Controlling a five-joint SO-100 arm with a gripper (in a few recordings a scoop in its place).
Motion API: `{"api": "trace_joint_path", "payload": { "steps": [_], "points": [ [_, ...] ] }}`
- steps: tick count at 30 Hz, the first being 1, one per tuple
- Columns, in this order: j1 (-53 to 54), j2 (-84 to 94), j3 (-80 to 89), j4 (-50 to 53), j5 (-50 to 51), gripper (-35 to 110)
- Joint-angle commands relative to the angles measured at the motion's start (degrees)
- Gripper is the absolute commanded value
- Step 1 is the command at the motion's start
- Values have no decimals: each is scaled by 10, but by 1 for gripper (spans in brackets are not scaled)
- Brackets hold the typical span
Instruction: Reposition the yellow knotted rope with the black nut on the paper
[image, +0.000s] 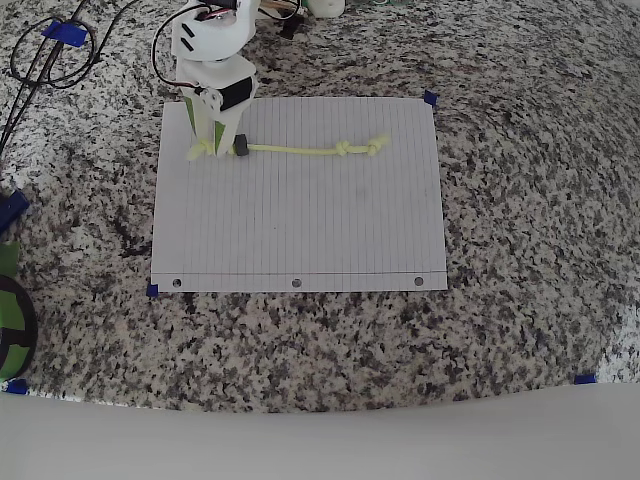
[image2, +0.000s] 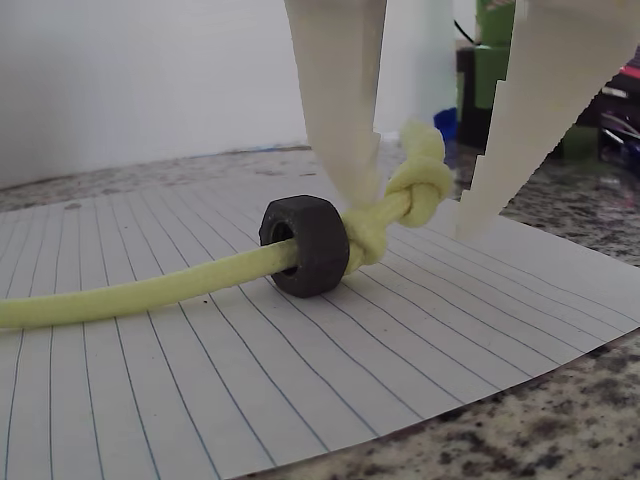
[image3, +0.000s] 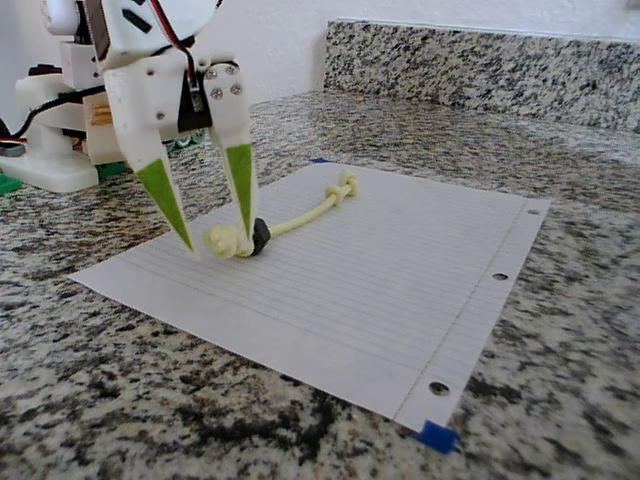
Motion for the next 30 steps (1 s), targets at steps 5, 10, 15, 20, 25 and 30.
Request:
{"api": "trace_joint_path", "payload": {
  "steps": [5, 10, 15, 20, 25, 30],
  "points": [
    [-1, -11, -18, -27, 6, 28],
    [3, -15, -18, -39, 6, 26],
    [3, -15, -18, -39, 6, 23],
    [2, -13, -17, -35, 6, 0],
    [-4, -15, -17, -20, 6, 0],
    [-6, -4, -16, -21, -11, 0]
  ]
}}
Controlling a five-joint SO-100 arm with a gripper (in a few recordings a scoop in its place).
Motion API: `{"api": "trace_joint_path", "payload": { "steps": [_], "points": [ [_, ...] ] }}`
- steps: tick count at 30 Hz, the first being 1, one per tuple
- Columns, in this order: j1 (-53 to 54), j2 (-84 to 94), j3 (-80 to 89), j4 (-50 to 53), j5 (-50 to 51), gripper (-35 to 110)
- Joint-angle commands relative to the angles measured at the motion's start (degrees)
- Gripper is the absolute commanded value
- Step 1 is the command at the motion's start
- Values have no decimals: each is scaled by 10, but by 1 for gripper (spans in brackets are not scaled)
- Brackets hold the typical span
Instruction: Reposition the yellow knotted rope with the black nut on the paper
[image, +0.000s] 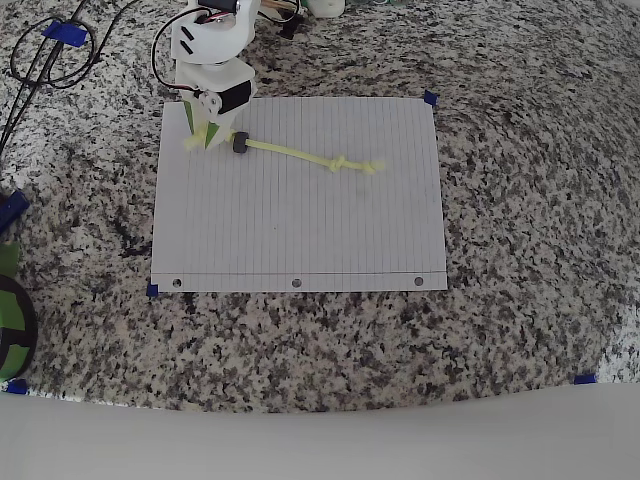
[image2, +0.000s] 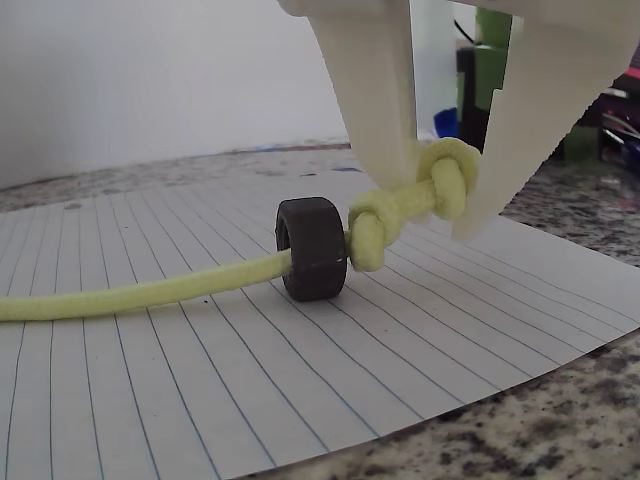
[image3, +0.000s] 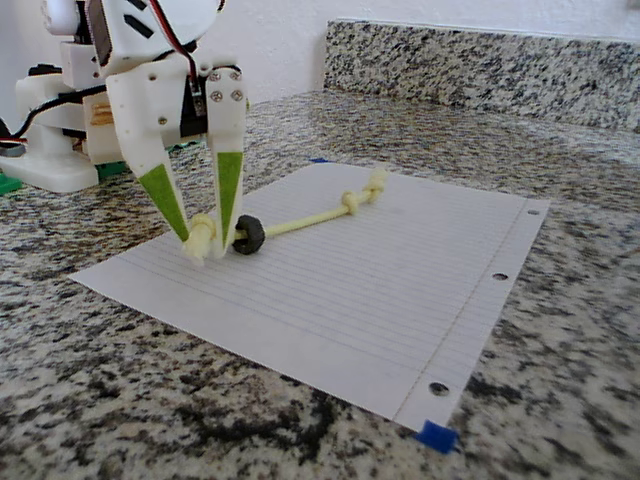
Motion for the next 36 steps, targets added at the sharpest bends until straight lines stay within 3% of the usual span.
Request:
{"api": "trace_joint_path", "payload": {
  "steps": [1, 10, 15, 24, 36],
  "points": [
    [-4, 20, -16, -6, -20, 0],
    [10, 157, -15, -47, -135, 0],
    [19, 229, -7, -49, -142, 0],
    [38, 333, -6, -85, 12, 0],
    [101, 316, -4, -282, 296, 0]
  ]
}}
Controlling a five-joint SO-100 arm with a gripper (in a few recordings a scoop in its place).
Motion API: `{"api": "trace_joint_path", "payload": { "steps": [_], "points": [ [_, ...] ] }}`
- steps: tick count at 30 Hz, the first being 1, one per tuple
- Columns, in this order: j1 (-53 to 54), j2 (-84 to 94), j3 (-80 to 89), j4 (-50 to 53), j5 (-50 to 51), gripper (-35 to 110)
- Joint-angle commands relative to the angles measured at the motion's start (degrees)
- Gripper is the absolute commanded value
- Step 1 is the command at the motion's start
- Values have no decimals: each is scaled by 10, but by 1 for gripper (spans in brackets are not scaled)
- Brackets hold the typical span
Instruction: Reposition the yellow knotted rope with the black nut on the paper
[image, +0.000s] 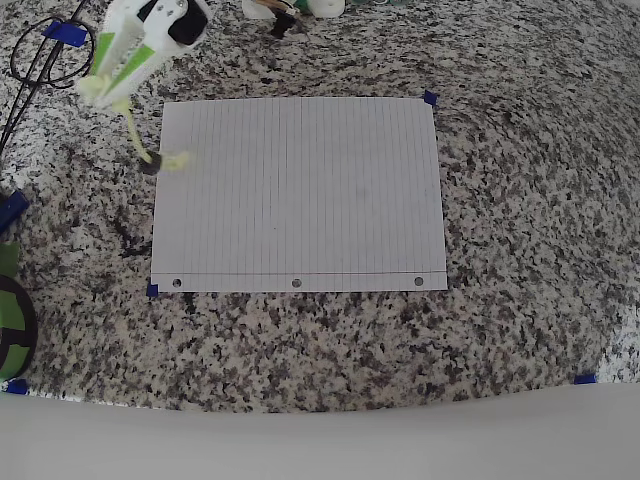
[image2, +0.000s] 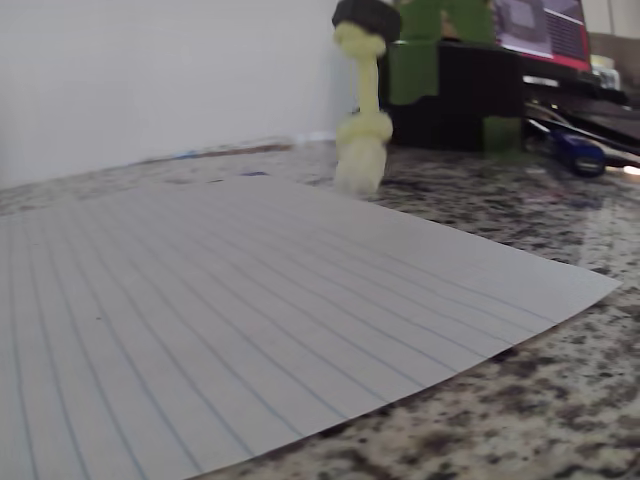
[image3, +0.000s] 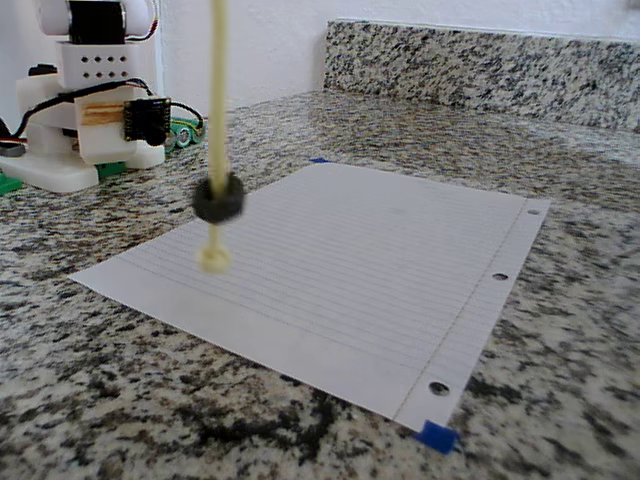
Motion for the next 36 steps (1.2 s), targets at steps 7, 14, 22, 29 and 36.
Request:
{"api": "trace_joint_path", "payload": {
  "steps": [7, 14, 22, 29, 36],
  "points": [
    [40, -95, -4, -154, 279, 0],
    [17, -109, 6, -187, 402, 0],
    [-50, -50, 137, -259, 501, 0],
    [-178, 83, 265, -221, 497, 0],
    [-276, 170, 299, -79, 494, 0]
  ]
}}
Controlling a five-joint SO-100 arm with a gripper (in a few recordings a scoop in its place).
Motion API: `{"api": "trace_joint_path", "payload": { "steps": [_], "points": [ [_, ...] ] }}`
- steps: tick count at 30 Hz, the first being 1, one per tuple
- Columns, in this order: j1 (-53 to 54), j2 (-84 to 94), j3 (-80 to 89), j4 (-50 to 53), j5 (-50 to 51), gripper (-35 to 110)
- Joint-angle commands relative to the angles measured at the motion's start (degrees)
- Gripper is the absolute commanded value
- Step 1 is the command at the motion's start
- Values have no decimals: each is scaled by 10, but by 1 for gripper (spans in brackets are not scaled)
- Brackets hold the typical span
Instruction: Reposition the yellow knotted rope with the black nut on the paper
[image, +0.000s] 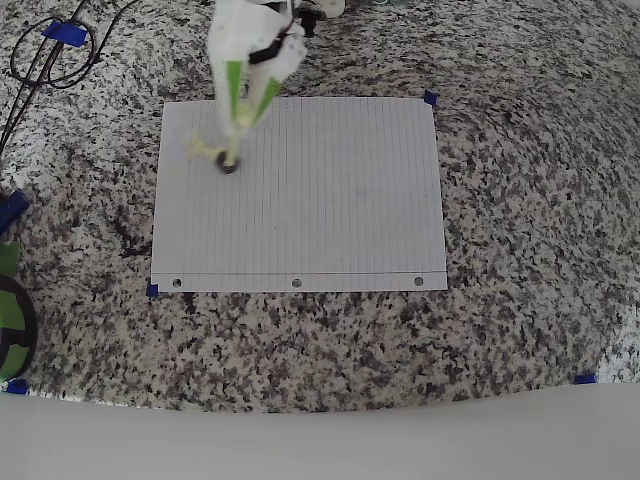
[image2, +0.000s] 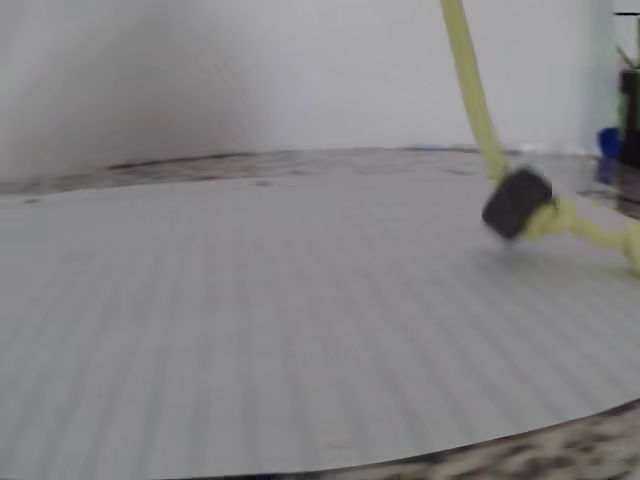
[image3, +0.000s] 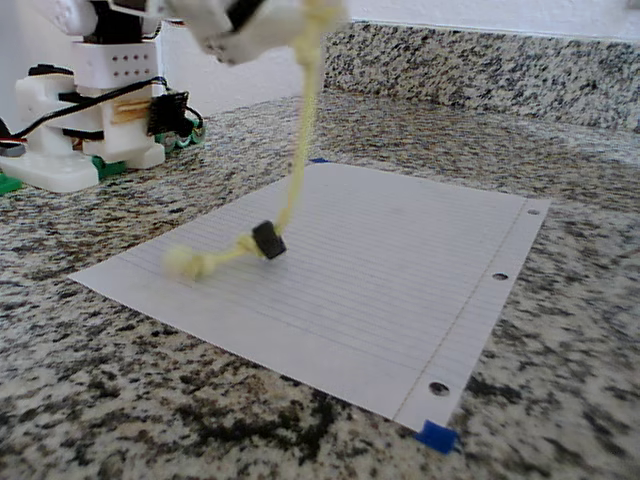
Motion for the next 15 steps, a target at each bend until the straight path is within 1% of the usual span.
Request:
{"api": "trace_joint_path", "payload": {
  "steps": [1, 7, 9, 15],
  "points": [
    [-38, 34, 6, 54, -1, 0],
    [-79, 41, 7, 115, 10, 0],
    [-84, 46, 7, 145, 42, 0],
    [-115, 46, 6, 189, 42, 0]
  ]
}}
